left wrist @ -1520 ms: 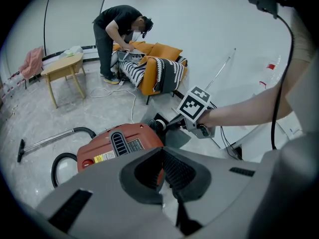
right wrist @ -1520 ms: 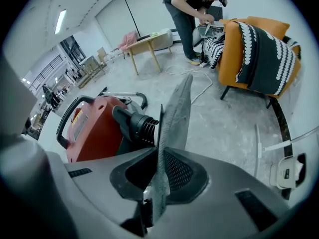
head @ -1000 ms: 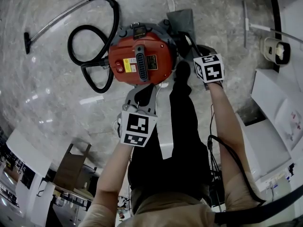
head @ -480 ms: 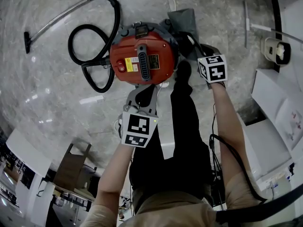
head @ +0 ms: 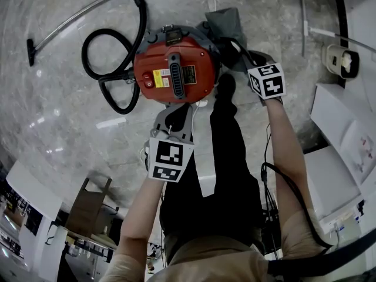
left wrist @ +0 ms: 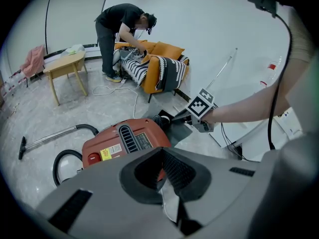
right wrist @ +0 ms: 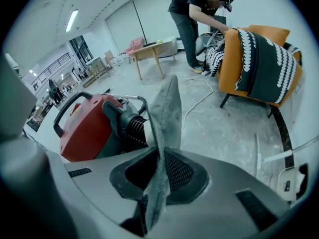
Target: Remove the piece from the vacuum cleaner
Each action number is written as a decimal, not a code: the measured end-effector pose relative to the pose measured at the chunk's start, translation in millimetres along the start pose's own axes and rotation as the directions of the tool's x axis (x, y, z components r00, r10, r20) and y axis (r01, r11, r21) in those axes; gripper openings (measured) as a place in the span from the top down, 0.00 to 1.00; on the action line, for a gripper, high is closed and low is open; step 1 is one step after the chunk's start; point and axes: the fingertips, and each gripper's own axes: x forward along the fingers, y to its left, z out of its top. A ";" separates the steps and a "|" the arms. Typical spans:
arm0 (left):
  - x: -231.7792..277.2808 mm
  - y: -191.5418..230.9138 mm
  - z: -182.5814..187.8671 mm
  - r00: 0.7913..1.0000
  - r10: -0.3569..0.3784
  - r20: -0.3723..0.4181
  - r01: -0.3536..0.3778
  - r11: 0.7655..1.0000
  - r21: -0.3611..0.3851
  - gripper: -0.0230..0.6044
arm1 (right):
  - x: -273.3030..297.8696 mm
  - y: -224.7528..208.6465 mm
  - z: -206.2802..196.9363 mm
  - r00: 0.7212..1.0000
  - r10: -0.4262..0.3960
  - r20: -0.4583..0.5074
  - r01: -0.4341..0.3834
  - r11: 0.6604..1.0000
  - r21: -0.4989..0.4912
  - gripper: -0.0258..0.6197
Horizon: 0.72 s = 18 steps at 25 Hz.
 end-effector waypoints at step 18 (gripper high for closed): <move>11.5 -5.4 5.7 1.000 -0.018 0.006 0.019 1.000 -0.011 0.97 | 1.1 -2.5 2.3 0.999 -0.045 0.001 0.045 0.998 -0.053 0.89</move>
